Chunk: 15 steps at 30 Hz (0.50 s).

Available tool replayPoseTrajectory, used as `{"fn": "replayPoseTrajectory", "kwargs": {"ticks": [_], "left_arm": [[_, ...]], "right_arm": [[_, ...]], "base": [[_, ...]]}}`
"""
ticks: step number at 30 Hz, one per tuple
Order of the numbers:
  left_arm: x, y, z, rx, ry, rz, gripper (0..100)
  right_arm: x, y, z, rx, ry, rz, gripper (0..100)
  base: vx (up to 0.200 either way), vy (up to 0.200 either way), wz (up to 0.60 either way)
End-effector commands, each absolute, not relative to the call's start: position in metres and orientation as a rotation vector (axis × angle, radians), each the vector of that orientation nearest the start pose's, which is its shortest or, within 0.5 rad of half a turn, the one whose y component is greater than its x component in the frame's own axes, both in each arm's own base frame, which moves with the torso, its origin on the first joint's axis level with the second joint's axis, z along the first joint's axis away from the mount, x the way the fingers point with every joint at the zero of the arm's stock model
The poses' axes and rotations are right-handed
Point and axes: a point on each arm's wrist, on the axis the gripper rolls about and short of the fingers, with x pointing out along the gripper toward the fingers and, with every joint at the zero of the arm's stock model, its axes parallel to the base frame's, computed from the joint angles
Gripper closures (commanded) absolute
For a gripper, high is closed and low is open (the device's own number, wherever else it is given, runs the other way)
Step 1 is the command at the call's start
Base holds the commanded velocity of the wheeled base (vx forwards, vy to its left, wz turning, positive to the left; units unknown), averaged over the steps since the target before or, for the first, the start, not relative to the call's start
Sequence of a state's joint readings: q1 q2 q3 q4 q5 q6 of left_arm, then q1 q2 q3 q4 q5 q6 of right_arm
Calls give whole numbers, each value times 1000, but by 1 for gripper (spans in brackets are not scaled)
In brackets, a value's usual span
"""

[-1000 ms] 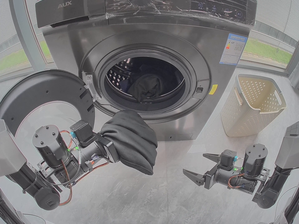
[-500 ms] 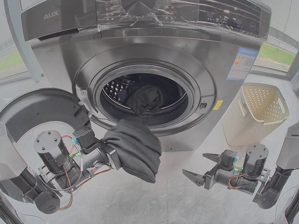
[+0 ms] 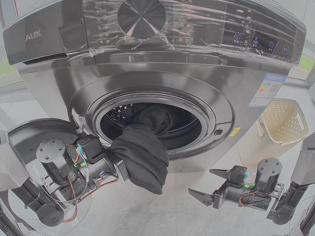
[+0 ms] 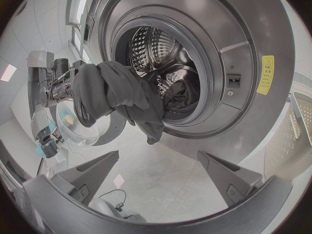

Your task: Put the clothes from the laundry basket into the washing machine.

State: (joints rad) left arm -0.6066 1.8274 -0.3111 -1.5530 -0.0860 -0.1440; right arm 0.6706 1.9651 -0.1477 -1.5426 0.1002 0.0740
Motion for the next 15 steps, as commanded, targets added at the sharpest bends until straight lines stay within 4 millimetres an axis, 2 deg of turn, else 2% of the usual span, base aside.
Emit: {"fn": "replayPoseTrajectory", "kwargs": {"ticks": [1,3,4,10,14,15], "left_arm": [[214,-158,125,-141,-1,-717,100],[224,-168,123,-162,-3,-721,100],[237,-175,116,-171,5,-711,100],[262,-177,97,-162,44,-701,100],[271,-184,98,-170,25,-762,100],[280,-189,95,-184,19,-771,100]], "right_arm": [[186,157,61,-12,302,775,0],[188,159,61,-11,297,777,0],[187,159,60,-12,300,777,0],[185,159,59,-14,308,782,0],[185,161,60,-14,304,786,0],[186,161,60,-13,301,786,0]], "base": [[0,0,0],[0,0,0],[0,0,0],[0,0,0],[0,0,0],[0,0,0]]}}
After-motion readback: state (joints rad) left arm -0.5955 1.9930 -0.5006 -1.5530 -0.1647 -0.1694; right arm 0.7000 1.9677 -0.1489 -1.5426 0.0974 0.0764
